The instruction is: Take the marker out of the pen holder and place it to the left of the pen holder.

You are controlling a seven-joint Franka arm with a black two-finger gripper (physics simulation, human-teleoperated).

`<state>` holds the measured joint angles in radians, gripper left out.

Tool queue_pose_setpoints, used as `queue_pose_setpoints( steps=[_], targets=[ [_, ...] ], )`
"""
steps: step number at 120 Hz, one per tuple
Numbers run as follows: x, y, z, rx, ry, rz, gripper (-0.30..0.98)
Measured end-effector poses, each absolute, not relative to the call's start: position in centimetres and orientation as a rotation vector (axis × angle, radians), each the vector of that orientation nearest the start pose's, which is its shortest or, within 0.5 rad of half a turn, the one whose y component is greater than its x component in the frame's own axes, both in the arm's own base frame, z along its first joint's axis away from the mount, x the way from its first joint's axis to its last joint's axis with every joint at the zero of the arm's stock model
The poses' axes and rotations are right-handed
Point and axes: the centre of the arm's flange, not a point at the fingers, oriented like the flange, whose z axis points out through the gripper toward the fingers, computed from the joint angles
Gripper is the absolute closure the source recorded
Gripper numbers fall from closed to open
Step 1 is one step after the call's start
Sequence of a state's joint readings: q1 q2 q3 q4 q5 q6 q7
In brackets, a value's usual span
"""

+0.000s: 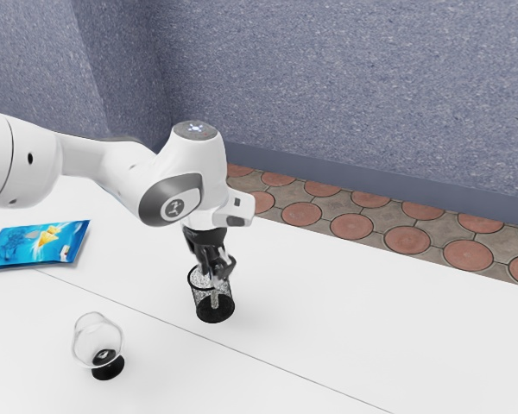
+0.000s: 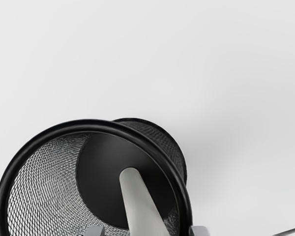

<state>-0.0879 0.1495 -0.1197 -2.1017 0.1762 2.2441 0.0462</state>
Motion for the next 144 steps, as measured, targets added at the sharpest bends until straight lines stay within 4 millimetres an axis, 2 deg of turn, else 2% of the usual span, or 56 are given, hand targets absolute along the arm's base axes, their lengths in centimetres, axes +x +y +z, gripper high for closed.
queue_pose_setpoints(
  steps=[21, 29, 47, 52, 59, 65, 72, 80, 95, 116, 133, 144],
  targets=[
    [55.9, -11.0, 36.0, -2.968, 0.542, -0.028, 0.70],
    [57.3, -11.0, 38.9, -2.963, 0.522, -0.063, 0.72],
    [61.0, -10.4, 47.9, -2.953, 0.440, -0.077, 0.75],
    [61.7, -9.8, 48.8, -2.952, 0.408, -0.018, 0.75],
    [62.8, -8.4, 49.1, -2.951, 0.337, 0.110, 0.76],
    [63.7, -6.4, 48.1, -2.950, 0.247, 0.261, 0.76],
    [65.2, -3.5, 45.5, -2.926, 0.126, 0.453, 0.76],
    [66.6, -1.4, 43.1, -2.884, 0.021, 0.626, 0.76],
    [66.4, 2.5, 38.1, -2.816, -0.135, 0.935, 0.76],
    [65.2, 4.6, 33.2, -2.733, -0.232, 1.202, 0.77],
    [64.4, 5.7, 29.8, -2.678, -0.281, 1.336, 0.77],
    [64.2, 5.8, 29.1, -2.667, -0.299, 1.366, 0.58]
  ],
)
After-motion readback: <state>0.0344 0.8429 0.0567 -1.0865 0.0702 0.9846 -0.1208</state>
